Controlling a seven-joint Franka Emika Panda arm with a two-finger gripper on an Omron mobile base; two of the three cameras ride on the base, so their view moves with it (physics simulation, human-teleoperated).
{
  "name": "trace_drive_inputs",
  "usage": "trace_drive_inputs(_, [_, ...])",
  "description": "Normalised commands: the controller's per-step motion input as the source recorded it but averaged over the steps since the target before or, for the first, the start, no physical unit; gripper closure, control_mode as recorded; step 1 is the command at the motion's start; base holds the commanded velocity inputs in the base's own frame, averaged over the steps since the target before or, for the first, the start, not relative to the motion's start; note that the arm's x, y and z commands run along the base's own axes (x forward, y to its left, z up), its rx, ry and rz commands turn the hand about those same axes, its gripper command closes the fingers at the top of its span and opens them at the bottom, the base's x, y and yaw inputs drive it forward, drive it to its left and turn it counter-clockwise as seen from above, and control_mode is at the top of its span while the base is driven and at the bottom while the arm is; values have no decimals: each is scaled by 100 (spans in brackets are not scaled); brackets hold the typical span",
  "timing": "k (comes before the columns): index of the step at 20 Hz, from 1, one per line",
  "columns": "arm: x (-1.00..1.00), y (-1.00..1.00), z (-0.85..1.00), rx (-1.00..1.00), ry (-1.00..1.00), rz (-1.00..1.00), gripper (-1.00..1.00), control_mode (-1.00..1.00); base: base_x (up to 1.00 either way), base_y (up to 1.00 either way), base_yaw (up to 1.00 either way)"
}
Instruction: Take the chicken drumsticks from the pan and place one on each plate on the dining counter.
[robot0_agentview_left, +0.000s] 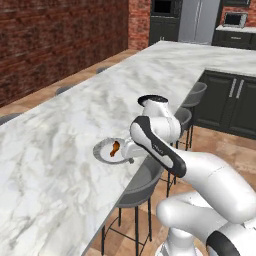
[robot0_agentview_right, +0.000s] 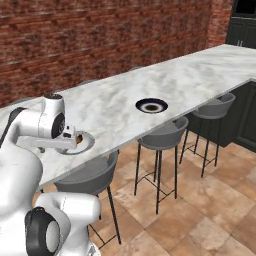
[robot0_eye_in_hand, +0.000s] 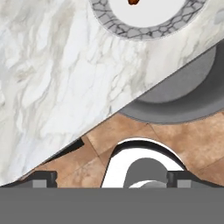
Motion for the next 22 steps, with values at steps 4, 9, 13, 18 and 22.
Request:
trace_drive_inputs(4, [-51,-6,20,-4,11,5,-100,-100,0,0,0])
trace_drive_inputs(9, [-11,0,0,-2,2,0,-100,-100,0,0,0])
trace_drive_inputs(13, [-6,0,0,0,0,0,-100,-100,0,0,0])
trace_drive_inputs(18, [0,0,0,0,0,0,-100,100,-70,-9,0])
trace_drive_inputs(22, [0,0,0,0,0,0,-100,100,-96,-11,4])
